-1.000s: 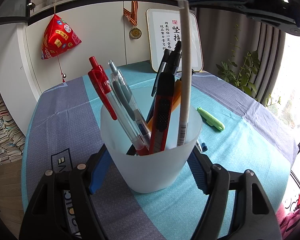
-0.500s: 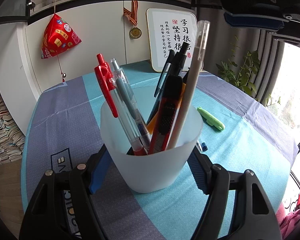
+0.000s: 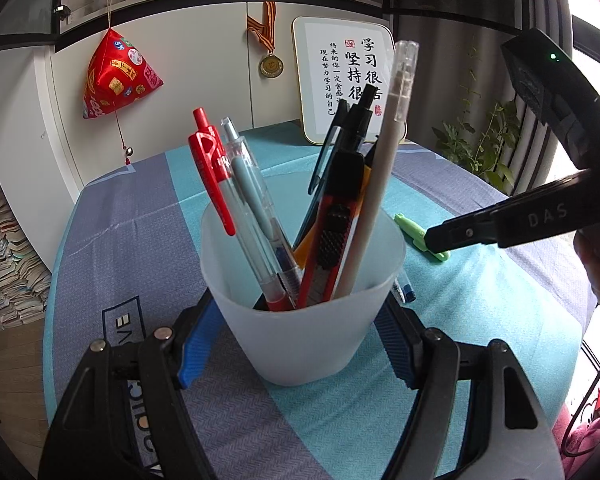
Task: Organize stationery
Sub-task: 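Move the right gripper to the two clear pens beside the green highlighter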
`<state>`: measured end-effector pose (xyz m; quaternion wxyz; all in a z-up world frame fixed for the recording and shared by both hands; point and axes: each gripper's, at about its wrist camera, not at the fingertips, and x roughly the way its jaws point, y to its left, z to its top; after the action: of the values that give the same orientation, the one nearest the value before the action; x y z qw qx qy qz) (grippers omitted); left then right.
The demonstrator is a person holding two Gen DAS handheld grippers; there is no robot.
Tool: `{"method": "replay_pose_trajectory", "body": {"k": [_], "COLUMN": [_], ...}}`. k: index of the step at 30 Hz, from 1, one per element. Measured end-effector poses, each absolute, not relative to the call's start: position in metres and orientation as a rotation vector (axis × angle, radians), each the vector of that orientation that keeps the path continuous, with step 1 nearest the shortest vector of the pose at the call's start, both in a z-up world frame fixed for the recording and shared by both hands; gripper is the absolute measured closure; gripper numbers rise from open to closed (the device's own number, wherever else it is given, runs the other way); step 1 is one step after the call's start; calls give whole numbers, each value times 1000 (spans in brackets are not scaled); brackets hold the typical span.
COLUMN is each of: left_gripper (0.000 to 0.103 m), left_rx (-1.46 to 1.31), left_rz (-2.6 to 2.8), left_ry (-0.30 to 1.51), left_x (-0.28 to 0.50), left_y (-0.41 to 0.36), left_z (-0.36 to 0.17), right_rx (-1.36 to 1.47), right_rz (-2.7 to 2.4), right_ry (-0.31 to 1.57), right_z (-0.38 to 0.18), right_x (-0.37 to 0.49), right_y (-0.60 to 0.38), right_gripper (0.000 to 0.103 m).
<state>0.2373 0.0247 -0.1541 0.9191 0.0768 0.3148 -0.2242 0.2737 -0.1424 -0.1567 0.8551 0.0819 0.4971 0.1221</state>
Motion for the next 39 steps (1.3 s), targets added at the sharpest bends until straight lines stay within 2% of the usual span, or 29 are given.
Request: {"method": "replay_pose_trajectory", "body": {"k": [11,32,39], "left_gripper": [32,32,32], "left_rx": [158,162,165], "left_rz": [-461,-461,-459], "left_ry": [647,644,642], "left_x": [237,237,238], "left_y": [25,27,28], "left_z": [-154,-152,-151], "right_rx": [139,73,147], "right_rz": [212,162,170], "right_ry": [1104,1105,1129], "right_z": [-182,-178,-182], "right_x": [291,295,291], "right_y": [-118,-102,-123], "right_gripper": [76,76,76]}}
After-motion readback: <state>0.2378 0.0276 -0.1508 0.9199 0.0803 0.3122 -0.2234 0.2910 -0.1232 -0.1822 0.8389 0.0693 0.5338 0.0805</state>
